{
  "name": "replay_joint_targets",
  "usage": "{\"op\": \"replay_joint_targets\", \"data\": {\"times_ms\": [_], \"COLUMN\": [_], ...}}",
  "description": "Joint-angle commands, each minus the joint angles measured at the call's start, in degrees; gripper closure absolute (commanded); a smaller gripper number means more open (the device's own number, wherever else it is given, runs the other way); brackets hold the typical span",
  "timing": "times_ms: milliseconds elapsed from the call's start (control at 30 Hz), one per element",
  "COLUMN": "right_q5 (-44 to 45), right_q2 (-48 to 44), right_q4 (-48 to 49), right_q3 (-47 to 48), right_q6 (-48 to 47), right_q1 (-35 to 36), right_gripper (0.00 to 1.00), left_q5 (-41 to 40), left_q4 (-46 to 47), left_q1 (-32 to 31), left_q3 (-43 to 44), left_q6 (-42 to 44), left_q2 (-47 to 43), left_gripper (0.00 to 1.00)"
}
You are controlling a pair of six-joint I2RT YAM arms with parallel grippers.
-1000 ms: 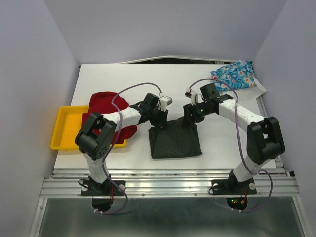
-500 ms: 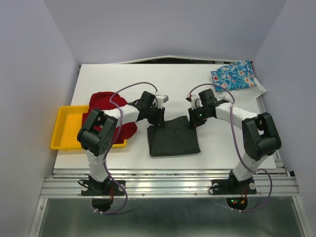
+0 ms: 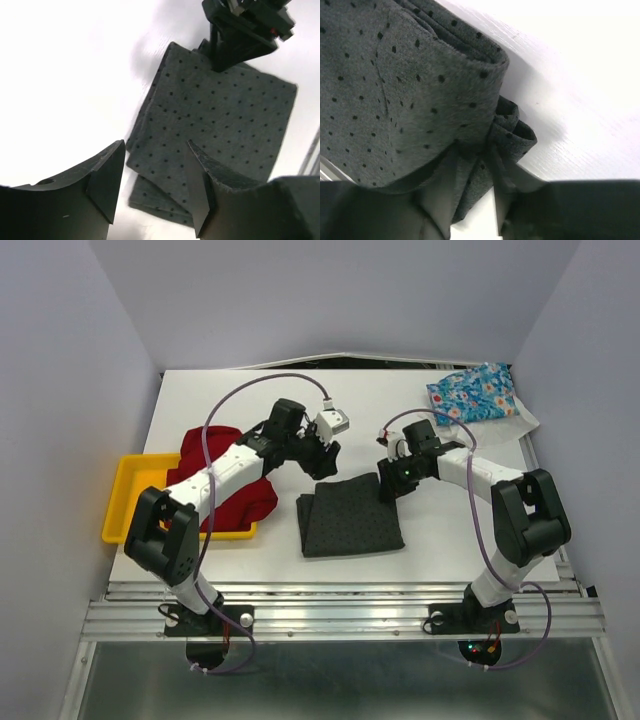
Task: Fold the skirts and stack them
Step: Fold the skirt, then neatly place the folded skirt to the corner
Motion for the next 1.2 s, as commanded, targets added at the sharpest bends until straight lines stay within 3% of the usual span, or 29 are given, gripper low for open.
{"op": "replay_joint_targets", "data": {"times_ms": [0,133,233,333,533,667,700,800,933,967,1067,1167], "right_q5": [-1.62,-1.8,2.75,6.81,12.71,8.33,7.44,3.92,4.79,5.32,4.2,-2.99], "right_q2": [-1.74,-0.43,1.77,4.32,5.57,-0.67,-1.9,-8.13,-13.15,-13.95,-16.41,-17.21], "right_q4": [-0.59,-1.3,-0.6,0.55,0.55,-2.25,-2.7,-4.1,-5.16,-5.6,-5.69,-5.69], "right_q3": [2.66,3.54,2.84,2.83,4.15,6.17,6.78,8.19,5.92,4.08,-0.48,-3.92], "right_q6": [0.24,-0.1,-1.33,-1.51,0.68,2.09,2.35,4.19,9.01,10.08,13.42,16.58], "right_q1": [-0.06,-0.06,-0.06,-0.06,-0.06,-0.59,-0.59,-0.59,-1.11,-1.12,-4.62,-11.45], "right_gripper": [0.59,0.6,0.86,0.98,0.98,0.82,0.59,0.35,0.19,0.11,0.02,0.01], "left_q5": [-0.51,-1.3,1.15,0.99,-1.12,-3.93,-4.72,-9.63,-24.54,-26.33,-30.29,-34.68], "left_q4": [-9.37,-11.92,-11.15,-8.51,-3.85,-1.92,-1.3,0.99,0.56,-0.4,-1.21,-0.07], "left_q1": [-0.29,-1.17,-1.25,-2.04,-2.57,-3.1,-3.1,-4.5,-14.41,-19.83,-29.25,-36.73], "left_q3": [4.63,8.49,10.08,7.01,0.77,-2.22,-3.62,-6.34,-9.94,-11.7,-14.35,-15.41], "left_q6": [13.83,17.89,15.44,13.32,8.14,6.55,6.29,7.6,14.1,16.63,18.5,18.42], "left_q2": [5.23,10.24,11.92,11.39,9.38,5.34,2.54,-5.09,-13.19,-14.79,-15.42,-11.31], "left_gripper": [0.42,0.48,0.62,0.64,0.69,0.59,0.55,0.43,0.38,0.36,0.34,0.33]}}
